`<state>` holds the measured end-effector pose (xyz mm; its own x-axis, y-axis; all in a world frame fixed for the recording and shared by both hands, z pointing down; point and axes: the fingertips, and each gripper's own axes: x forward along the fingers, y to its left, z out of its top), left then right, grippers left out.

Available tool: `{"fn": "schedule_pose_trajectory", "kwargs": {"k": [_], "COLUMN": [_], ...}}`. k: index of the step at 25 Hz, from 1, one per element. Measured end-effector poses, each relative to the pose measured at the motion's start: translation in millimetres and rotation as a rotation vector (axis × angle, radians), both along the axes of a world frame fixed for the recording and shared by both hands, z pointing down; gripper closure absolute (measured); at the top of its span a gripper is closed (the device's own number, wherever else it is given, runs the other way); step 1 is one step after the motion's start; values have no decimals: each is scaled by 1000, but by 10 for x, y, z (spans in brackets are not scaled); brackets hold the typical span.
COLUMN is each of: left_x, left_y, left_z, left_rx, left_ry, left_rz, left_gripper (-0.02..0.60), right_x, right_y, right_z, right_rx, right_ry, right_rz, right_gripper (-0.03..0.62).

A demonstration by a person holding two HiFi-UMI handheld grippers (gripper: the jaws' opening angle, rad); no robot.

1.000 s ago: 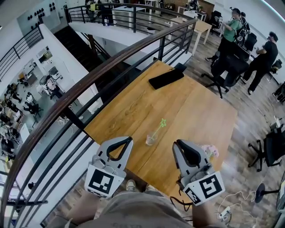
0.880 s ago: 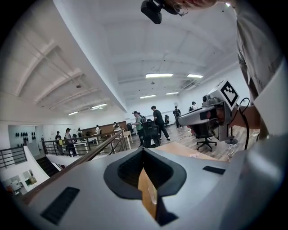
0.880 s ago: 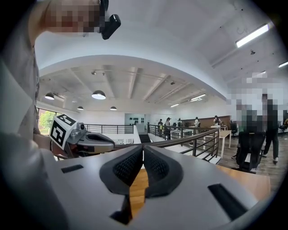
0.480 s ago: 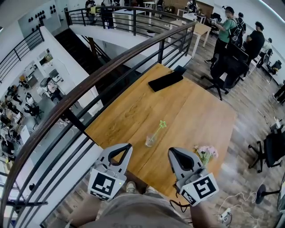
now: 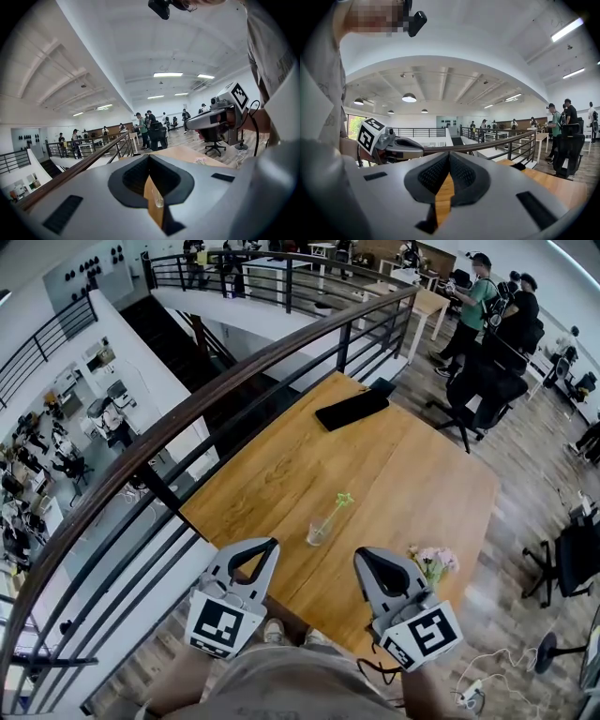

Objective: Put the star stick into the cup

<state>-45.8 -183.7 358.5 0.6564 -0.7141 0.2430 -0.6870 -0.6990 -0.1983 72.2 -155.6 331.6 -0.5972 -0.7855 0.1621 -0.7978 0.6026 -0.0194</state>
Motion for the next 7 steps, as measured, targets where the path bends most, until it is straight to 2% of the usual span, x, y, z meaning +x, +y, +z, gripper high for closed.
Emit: {"fn": "schedule_pose_trajectory", "kwargs": {"k": [7], "left_x": [46], "left_y": [-72], "left_z": [-76], "left_rx": [14], "left_ry": [6], "left_rz": [-4], "left_gripper": [565], "right_x": [65], "right_y": [-56], "right_z": [-67], "right_rx": [13], "right_ry": [-6], "right_rz": [2], "right_gripper": [563]}}
